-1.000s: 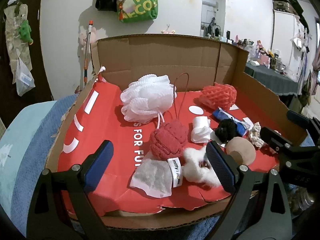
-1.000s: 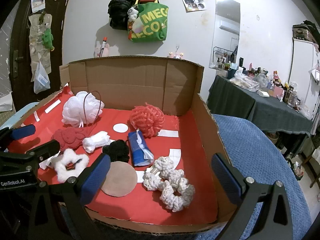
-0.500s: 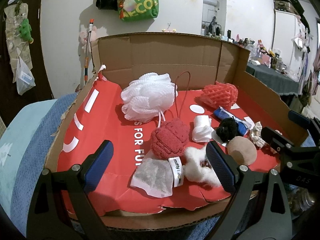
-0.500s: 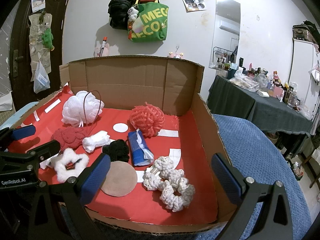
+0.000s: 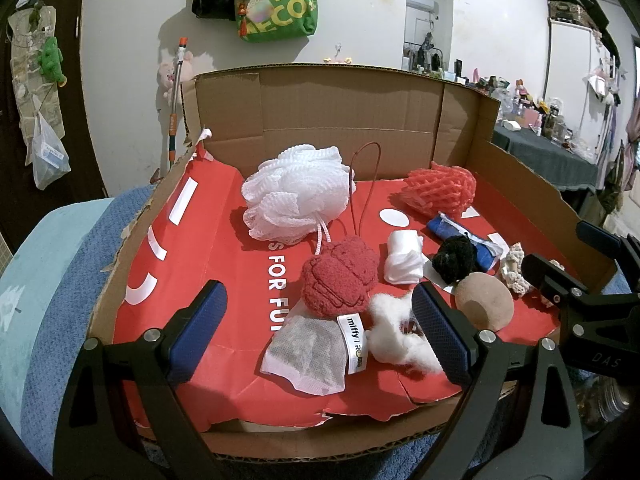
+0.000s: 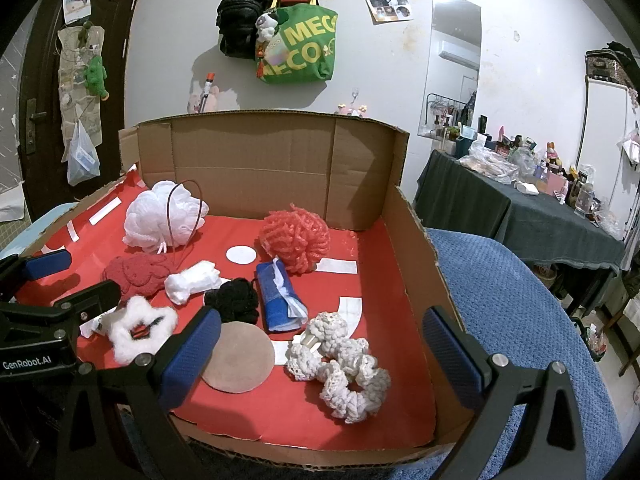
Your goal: Organize soft objects
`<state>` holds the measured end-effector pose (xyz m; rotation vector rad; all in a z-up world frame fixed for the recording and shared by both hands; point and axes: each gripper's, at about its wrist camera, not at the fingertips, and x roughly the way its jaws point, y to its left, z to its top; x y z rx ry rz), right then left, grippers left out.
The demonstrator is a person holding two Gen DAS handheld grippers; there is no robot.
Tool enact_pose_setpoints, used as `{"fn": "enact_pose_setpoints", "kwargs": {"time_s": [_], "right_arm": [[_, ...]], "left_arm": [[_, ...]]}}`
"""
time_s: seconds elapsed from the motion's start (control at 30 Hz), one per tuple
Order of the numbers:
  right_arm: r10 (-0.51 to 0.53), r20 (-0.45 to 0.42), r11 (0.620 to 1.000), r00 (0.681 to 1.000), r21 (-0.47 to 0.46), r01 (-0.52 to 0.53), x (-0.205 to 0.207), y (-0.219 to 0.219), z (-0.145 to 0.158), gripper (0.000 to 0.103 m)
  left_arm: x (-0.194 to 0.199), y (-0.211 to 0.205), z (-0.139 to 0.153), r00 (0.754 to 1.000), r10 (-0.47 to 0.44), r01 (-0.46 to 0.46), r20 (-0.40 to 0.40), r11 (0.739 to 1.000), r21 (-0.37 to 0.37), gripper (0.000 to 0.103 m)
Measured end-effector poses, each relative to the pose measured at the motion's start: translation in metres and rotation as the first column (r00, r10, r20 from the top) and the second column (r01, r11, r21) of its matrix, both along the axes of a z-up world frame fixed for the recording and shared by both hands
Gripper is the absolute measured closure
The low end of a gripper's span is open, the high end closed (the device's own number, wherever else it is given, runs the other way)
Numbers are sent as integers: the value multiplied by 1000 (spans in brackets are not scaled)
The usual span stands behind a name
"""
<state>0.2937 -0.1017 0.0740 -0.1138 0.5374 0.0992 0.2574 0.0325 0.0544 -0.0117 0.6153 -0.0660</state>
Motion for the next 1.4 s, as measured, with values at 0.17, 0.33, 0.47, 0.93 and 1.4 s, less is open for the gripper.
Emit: {"fn": "enact_pose_setpoints", "kwargs": {"time_s": [0.17,0.33,0.47,0.93,1.4], "right_arm": [[-1,0,1000,1000,0,1,0,0,0,0],[-1,0,1000,1000,0,1,0,0,0,0],[0,0,1000,1000,0,0,0,0,0,0],[0,-1,1000,1000,0,0,0,0,0,0],[1,20,1000,1000,10,-2,-4,-3,3,0]], "left_arm": [[0,0,0,1000,0,0,-1,1000,0,8],[0,0,0,1000,0,0,-1,1000,1,8],[0,0,0,1000,0,0,-1,1000,0,8],[0,0,0,1000,0,0,-2,1000,0,8],[-21,9,19,998,50,-50,36,999,-4,8]]}}
